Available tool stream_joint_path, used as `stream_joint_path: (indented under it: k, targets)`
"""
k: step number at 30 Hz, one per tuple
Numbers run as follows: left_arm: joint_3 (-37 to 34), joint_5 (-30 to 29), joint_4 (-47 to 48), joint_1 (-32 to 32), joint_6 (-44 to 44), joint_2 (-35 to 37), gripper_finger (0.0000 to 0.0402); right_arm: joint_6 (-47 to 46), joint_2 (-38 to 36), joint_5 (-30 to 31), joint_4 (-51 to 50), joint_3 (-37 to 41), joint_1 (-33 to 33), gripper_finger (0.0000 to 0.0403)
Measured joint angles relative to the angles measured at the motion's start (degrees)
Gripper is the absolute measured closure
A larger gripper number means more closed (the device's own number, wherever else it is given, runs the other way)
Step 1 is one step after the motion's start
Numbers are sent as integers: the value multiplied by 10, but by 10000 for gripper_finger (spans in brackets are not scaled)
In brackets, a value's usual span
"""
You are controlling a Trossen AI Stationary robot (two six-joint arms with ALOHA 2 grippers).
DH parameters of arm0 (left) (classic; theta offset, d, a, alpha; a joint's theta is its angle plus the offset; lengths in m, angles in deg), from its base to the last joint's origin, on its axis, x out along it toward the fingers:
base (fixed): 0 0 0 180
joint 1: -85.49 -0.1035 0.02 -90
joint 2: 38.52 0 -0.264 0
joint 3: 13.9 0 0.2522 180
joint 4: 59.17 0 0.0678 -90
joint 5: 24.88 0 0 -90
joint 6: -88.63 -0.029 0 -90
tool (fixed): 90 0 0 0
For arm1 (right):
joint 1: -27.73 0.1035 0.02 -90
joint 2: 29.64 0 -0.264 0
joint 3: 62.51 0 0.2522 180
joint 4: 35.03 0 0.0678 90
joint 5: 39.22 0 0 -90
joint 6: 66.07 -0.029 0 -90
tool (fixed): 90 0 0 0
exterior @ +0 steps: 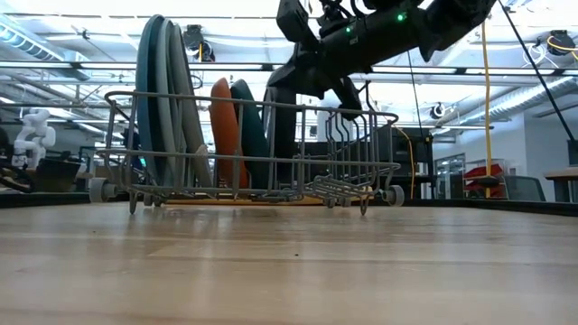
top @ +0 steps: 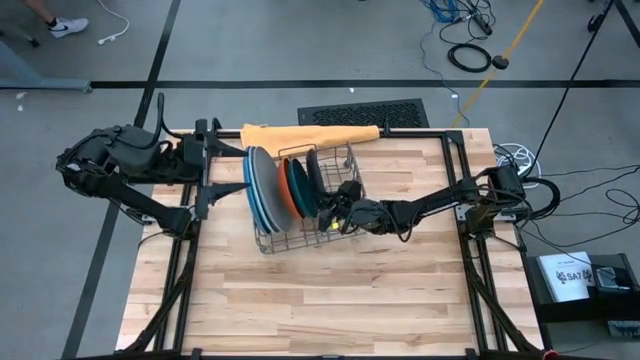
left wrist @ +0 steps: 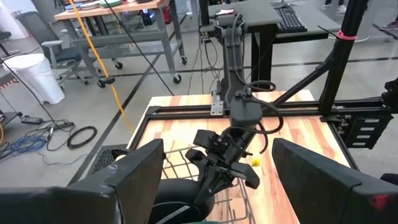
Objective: Sort dishes
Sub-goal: Put the black plate in the dish rack
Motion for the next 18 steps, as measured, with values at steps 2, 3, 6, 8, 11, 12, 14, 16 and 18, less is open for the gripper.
stream_joint_path:
  k: [2, 3, 6, 8, 11, 12, 14, 16, 18]
  targets:
    - [0, 0, 0, 0, 0, 0, 103, -13, -1, 12, -20, -1, 3, 386]
    - [0, 0, 1, 0, 0, 0, 103, -18, -1, 16, -26, 0, 3, 387]
    - [0, 0, 0, 0, -1, 0, 103, -19, -1, 20, -32, 0, 5, 391]
    - [0, 0, 0, 0, -1, 0, 103, -27, -1, 20, -45, 0, 5, 391]
    - [0, 0, 0, 0, -1, 0, 103, -41, -1, 18, -70, -1, 5, 391]
    - [0, 0, 0, 0, 0, 0, 103, -45, -1, 18, -76, -1, 5, 391]
    - [0, 0, 0, 0, 0, 0, 103, -48, -1, 19, -85, -1, 7, 391]
    - [0, 0, 0, 0, 0, 0, 103, -55, -1, 20, -93, 0, 8, 391]
    - [0, 0, 0, 0, 0, 0, 103, -66, -1, 19, -108, -1, 8, 391]
